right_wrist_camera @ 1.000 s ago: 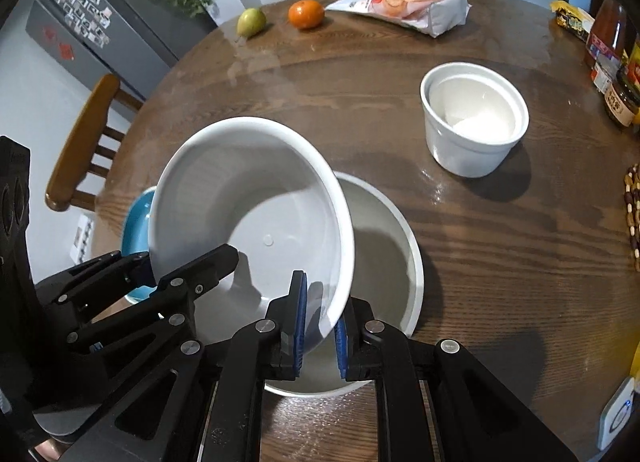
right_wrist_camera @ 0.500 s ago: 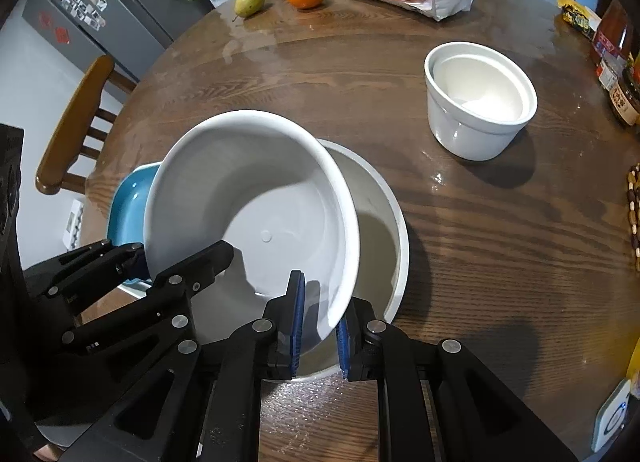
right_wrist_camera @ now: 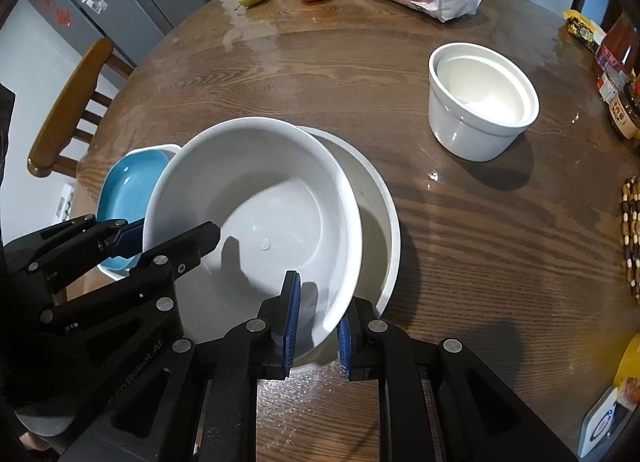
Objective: Organize plates and bowls
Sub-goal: 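Lower the small white bowl into the large white bowl with both tools, then open both tools and withdraw from the nested bowls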
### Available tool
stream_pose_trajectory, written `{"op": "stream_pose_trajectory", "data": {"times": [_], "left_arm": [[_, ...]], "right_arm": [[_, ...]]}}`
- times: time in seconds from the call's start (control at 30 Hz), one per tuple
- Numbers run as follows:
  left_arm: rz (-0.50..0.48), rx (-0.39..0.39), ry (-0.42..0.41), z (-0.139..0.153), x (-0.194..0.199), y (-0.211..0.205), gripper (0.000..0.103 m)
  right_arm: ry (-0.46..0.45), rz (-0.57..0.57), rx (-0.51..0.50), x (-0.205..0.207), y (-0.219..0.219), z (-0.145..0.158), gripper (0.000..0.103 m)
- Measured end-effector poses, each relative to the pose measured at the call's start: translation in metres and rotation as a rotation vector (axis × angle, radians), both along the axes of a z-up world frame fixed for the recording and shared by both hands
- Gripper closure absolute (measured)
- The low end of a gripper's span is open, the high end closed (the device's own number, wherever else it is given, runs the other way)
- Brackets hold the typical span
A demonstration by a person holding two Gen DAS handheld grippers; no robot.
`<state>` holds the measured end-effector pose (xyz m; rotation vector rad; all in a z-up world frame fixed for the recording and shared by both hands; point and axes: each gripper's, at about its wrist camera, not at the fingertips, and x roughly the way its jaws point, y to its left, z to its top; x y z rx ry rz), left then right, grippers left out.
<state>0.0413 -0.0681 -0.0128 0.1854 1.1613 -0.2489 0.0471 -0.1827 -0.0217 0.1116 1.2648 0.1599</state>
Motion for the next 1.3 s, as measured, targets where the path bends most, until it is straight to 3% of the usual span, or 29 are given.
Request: {"op": "stream_pose_trajectory", "data": {"times": [0.47, 0.53, 0.67, 0.87, 1.03, 1.2, 1.3], "left_arm": [[0.005, -0.003, -0.027, 0.007, -0.006, 0.002, 0.073], [0.01, 0.008, -0.041, 0.009, -0.007, 0.003, 0.064], [0.021, 0.0, -0.053, 0.013, -0.008, 0.006, 0.061], [0.045, -0.012, -0.067, 0.018, -0.01, 0.011, 0.058], [0.062, -0.033, -0.072, 0.021, -0.012, 0.013, 0.037], [0.1, -0.058, -0.075, 0.025, -0.013, 0.017, 0.027], [0.115, -0.06, -0.083, 0.028, -0.014, 0.019, 0.027]], "right_arm": [[-0.039, 0.007, -0.048, -0.009, 0.002, 0.009, 0.085], [-0.049, 0.002, -0.045, -0.011, 0.001, 0.011, 0.085], [-0.068, -0.01, -0.044, -0.014, -0.003, 0.017, 0.084], [-0.094, -0.029, -0.047, -0.019, -0.008, 0.023, 0.067], [-0.103, -0.028, -0.034, -0.02, -0.009, 0.026, 0.065], [-0.131, -0.044, -0.03, -0.024, -0.014, 0.032, 0.05], [-0.146, -0.063, -0.026, -0.027, -0.018, 0.036, 0.048]]}}
